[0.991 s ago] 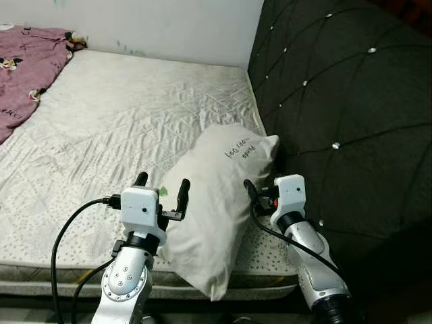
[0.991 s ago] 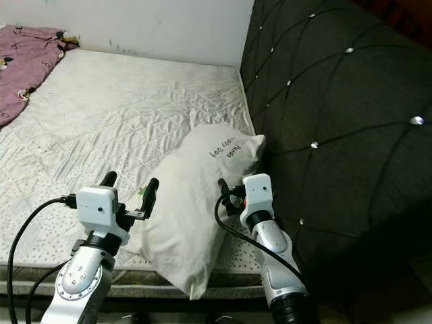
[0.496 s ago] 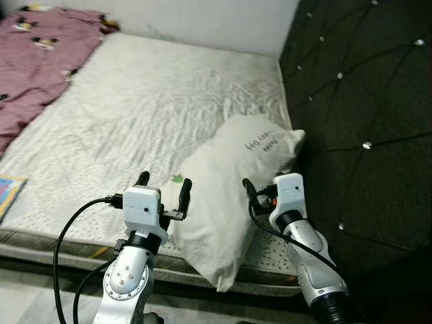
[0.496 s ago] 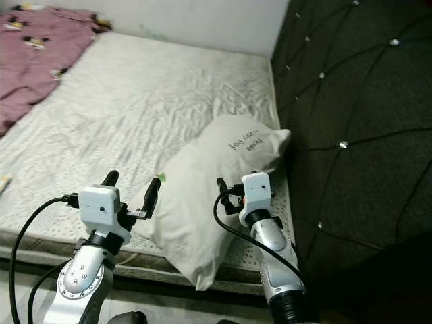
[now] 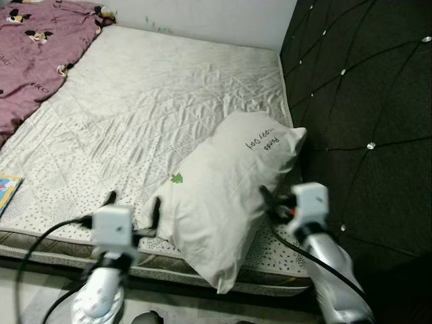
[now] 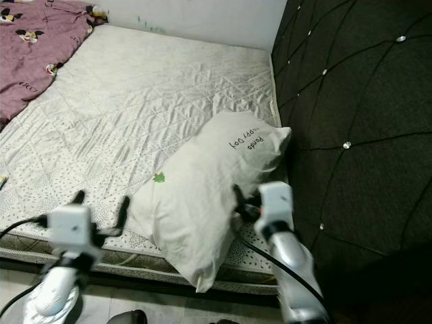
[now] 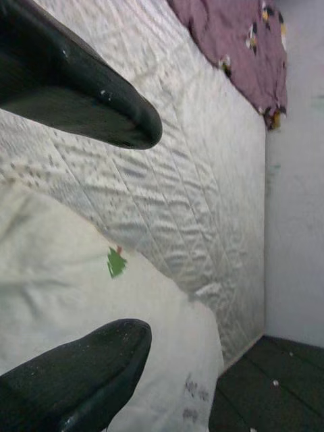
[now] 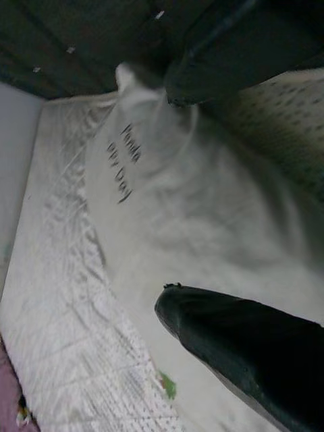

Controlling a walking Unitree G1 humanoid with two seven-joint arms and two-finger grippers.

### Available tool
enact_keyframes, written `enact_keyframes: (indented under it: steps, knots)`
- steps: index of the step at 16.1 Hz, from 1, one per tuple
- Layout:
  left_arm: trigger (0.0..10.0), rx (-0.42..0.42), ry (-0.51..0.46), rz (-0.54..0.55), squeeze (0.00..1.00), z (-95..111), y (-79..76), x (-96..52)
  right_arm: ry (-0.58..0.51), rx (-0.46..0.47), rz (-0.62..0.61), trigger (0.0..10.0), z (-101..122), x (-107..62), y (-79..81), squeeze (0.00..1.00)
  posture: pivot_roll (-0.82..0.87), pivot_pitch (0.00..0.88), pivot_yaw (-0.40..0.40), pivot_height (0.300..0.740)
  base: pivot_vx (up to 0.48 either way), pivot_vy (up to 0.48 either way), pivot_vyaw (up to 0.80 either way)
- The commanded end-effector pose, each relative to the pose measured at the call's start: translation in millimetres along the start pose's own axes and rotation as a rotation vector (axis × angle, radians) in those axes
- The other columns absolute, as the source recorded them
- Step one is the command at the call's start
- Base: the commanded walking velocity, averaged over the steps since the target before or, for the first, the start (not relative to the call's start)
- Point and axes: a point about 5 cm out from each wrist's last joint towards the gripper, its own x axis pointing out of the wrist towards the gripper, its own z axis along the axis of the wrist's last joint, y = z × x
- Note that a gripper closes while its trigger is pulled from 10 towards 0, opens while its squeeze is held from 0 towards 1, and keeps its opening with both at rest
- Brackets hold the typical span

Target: Clean up the room

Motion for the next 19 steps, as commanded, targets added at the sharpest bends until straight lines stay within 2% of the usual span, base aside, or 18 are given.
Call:
enact_keyframes:
  steps: [1,2,5,8,10,14,19]
  knots:
    - [10.0,0.012,0.007,0.012,0.0,1,0.9,-4.9,0.007,0.009,-0.027,10.0,3,-7.0,-9.2,0.0,0.0,0.136,-0.094,0.74,0.0,0.0,0.0]
    - [10.0,0.02,0.034,0.041,0.0,-1,3.8,-10.1,0.027,0.008,-0.048,10.0,1,-19.1,-14.9,0.0,0.0,0.15,-0.097,0.74,0.0,0.0,0.0]
    - [10.0,0.0,0.047,0.042,0.0,0,4.1,-12.8,0.061,0.022,-0.05,10.0,-2,-33.9,-16.4,0.0,-0.01,0.183,-0.099,0.74,0.0,0.0,0.0]
    - [10.0,-0.005,0.058,0.039,0.0,0,5.0,-16.6,0.081,0.033,-0.052,10.0,-2,-41.4,-15.0,0.0,-0.01,0.197,-0.095,0.74,0.0,0.0,0.0]
    - [10.0,-0.01,0.068,0.041,0.0,-1,5.3,-17.6,0.097,0.037,-0.051,10.0,-3,-44.8,-13.8,0.0,-0.01,0.198,-0.093,0.74,0.0,0.0,0.0]
    - [10.0,-0.013,0.063,0.033,0.0,0,2.5,-14.0,0.109,0.038,-0.041,10.0,-3,-45.9,-13.6,0.0,-0.01,0.193,-0.096,0.706,0.0,0.0,0.0]
    - [10.0,-0.024,0.049,0.033,0.0,3,-1.5,-7.8,0.119,0.032,-0.015,10.0,-4,-42.9,-11.9,0.0,-0.01,0.183,-0.103,0.641,0.0,0.0,0.0]
